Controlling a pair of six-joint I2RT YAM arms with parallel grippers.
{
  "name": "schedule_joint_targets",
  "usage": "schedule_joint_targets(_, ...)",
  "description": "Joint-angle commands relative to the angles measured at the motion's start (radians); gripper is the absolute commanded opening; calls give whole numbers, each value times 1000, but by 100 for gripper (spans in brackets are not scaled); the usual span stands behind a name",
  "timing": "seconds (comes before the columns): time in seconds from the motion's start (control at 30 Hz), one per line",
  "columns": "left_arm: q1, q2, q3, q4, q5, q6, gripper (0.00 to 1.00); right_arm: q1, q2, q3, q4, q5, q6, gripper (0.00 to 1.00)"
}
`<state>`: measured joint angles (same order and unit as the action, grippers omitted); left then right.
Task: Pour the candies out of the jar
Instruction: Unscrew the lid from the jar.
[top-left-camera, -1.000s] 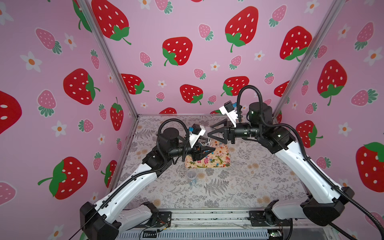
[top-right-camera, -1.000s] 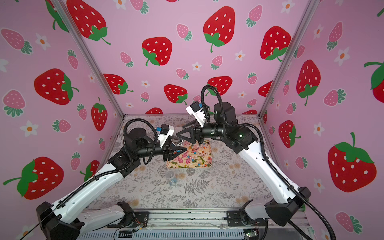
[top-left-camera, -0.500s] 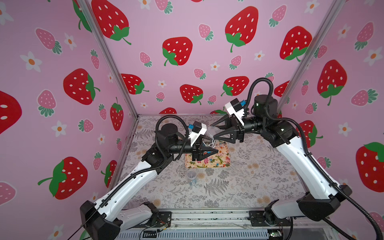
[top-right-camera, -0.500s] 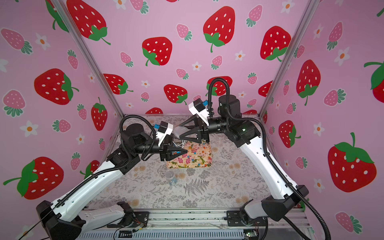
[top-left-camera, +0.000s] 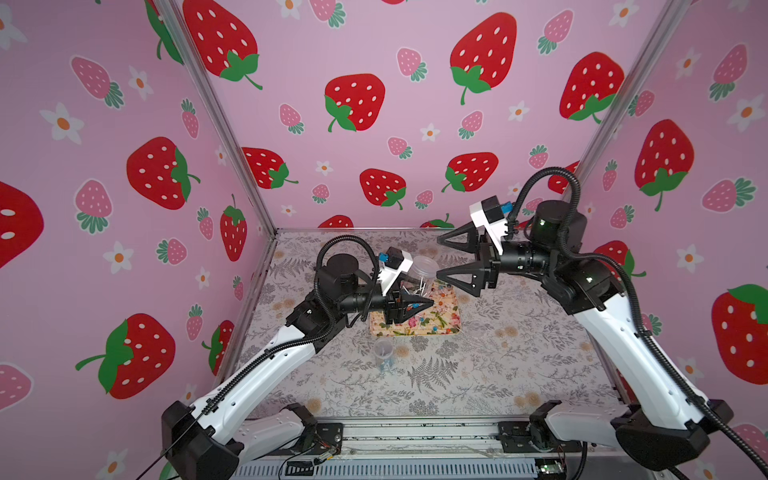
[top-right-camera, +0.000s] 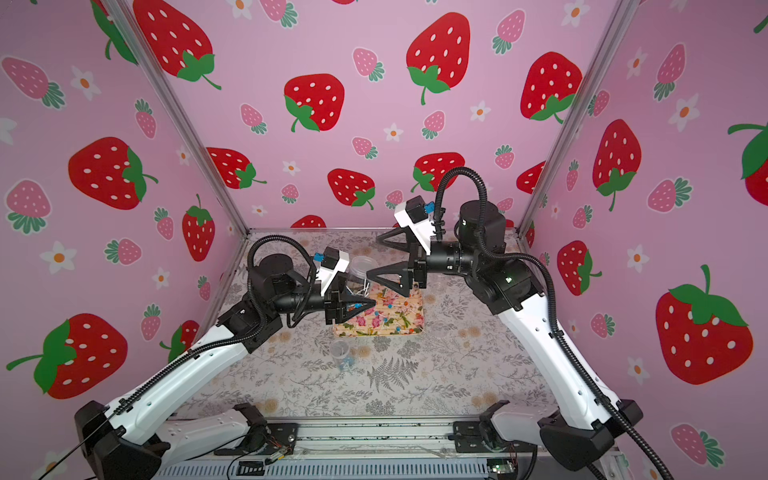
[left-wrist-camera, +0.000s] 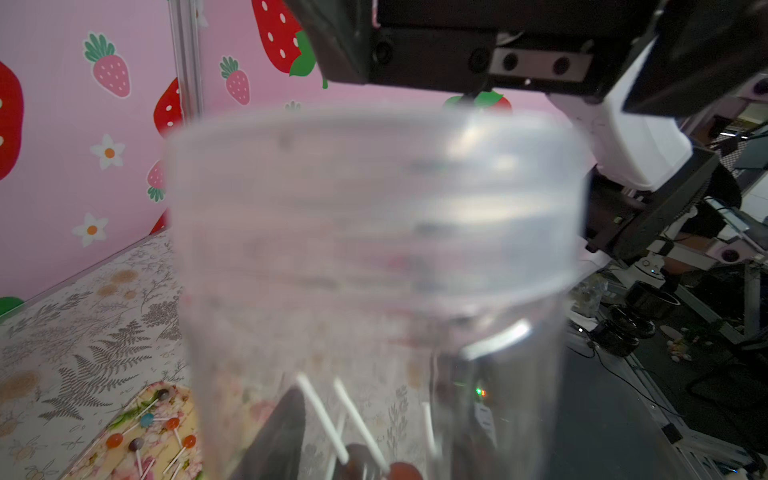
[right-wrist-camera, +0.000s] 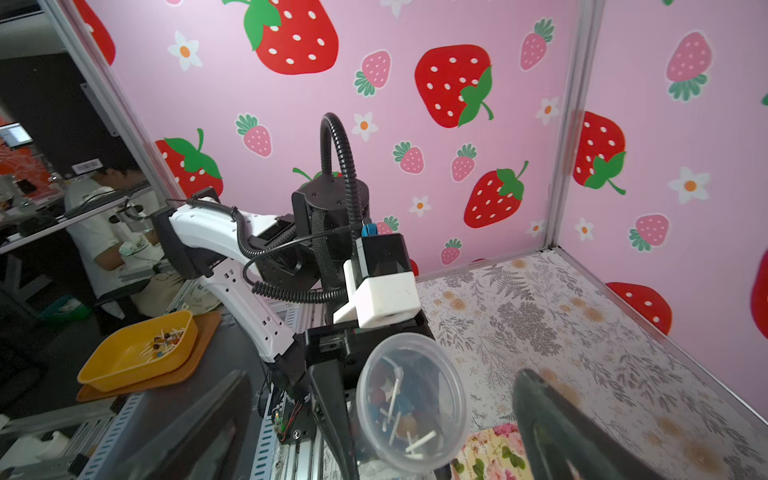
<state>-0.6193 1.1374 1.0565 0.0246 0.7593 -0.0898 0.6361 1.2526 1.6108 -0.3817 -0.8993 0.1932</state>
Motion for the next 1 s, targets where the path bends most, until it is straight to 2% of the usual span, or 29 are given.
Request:
schedule_joint_targets(0.0, -1, -10, 12, 42, -64, 38, 37, 0, -19, -32, 25, 142, 188, 98)
schedule_joint_targets(0.2, 0, -4, 27, 10, -59, 61, 38, 36, 0, -39, -33, 236, 221, 95)
schedule_joint_targets(0.5, -1, -10, 26, -6, -55, 67, 38, 110, 56, -43, -8, 242, 220, 91)
schedule_joint_targets(0.7, 0, -8, 31, -13, -56, 72, 38, 117, 67, -39, -10, 235, 208, 80)
schedule_joint_targets(0.87, 0, -8, 34, -15, -52, 74, 38, 117, 80, -25, -51, 250, 169, 63)
schedule_joint_targets(0.97, -2, -11, 36, -21, -52, 77, 38, 117, 88, -14, -53, 231, 157, 59)
